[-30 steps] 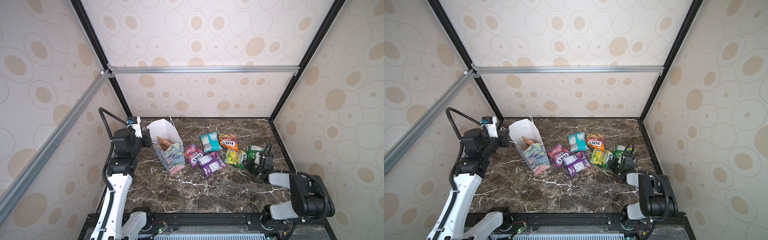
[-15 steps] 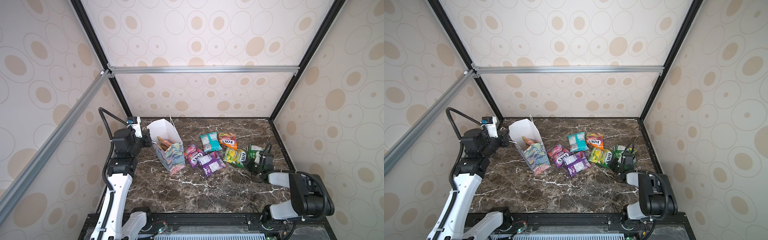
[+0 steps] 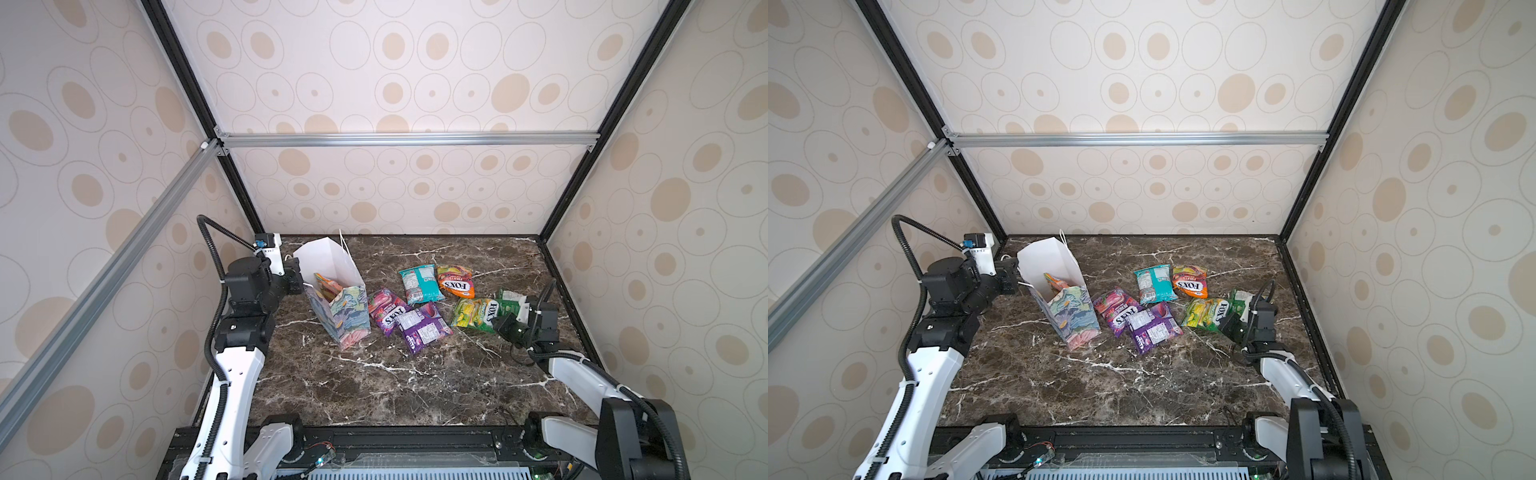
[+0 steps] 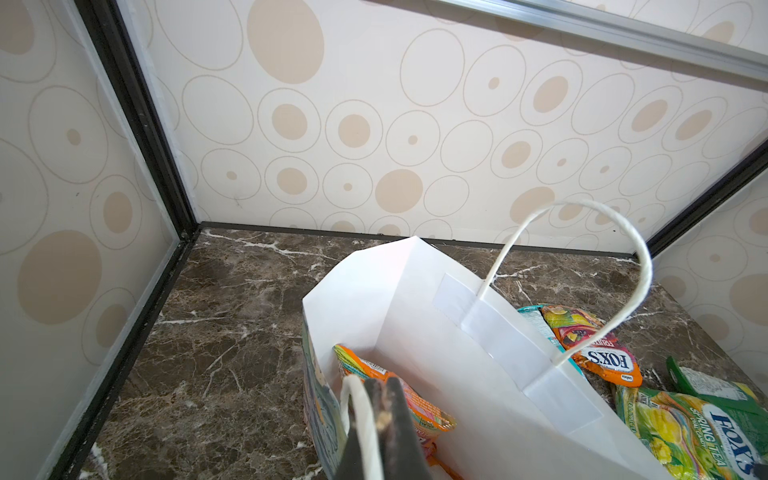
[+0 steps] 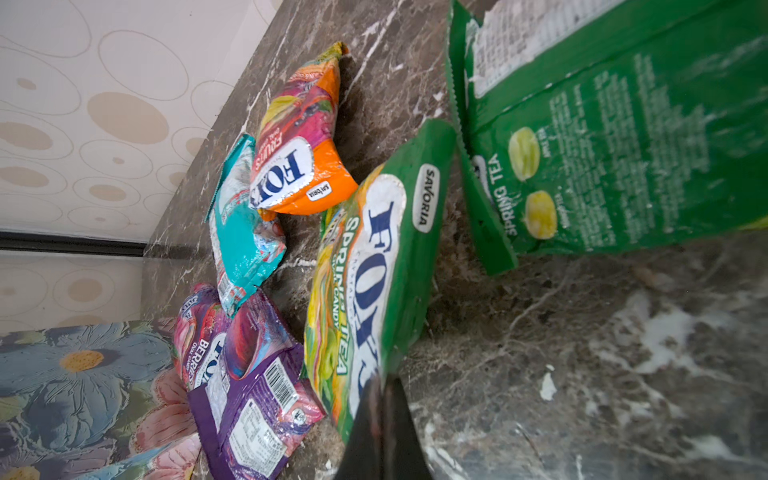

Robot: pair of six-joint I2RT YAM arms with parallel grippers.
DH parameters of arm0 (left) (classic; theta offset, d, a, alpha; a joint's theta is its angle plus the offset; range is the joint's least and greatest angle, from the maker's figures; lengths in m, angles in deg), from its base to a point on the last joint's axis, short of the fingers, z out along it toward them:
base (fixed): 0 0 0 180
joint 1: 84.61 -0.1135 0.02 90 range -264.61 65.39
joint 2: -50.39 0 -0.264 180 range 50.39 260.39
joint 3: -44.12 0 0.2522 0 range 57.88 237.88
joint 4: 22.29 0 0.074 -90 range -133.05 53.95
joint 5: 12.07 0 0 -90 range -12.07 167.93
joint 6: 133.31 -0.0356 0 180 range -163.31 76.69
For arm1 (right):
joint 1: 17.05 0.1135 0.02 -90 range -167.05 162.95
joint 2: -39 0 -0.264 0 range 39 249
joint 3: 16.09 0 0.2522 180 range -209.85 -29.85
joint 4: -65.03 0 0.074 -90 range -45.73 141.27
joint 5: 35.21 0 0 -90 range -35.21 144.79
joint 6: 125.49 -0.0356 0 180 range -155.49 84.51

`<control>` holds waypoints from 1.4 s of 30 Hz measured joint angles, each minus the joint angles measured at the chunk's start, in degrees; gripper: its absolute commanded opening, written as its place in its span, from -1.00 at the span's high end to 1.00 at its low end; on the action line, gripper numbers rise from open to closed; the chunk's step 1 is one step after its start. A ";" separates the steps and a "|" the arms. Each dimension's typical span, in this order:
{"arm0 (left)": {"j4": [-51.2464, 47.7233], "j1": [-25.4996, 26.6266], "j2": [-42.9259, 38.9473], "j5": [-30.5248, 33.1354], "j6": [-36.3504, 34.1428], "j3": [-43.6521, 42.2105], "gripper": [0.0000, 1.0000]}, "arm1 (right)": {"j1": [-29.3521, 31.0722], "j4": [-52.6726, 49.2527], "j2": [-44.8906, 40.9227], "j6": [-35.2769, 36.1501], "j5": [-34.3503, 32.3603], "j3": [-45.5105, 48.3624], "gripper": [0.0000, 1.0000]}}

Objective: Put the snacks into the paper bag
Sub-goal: 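Lift the green packet with the right gripper off the pile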

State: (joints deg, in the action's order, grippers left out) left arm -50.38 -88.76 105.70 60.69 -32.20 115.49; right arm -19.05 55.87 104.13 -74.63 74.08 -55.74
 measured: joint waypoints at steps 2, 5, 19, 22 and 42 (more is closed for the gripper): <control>0.00 0.00 0.00 0.00 0.02 0.00 1.00 | 0.00 -1.42 -0.94 0.50 1.05 -1.09 1.00; -0.02 0.00 0.00 0.00 0.02 0.00 1.00 | 0.37 -3.80 -2.16 1.16 2.60 -3.39 1.00; 0.00 0.00 -0.02 -0.02 0.02 0.00 1.00 | 8.09 -12.74 -7.32 5.62 1.27 -12.61 1.00; 0.00 0.00 -0.02 -0.02 0.00 0.00 1.00 | 8.92 -13.66 -7.87 6.08 1.05 -13.25 1.00; 0.00 0.00 -0.11 -0.02 0.02 0.00 1.00 | 17.29 -19.58 -3.63 12.92 0.50 -26.25 1.00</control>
State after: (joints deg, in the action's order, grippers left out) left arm -50.38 -88.76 105.59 60.67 -32.18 115.49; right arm -1.76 36.29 100.50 -61.71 74.58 -81.99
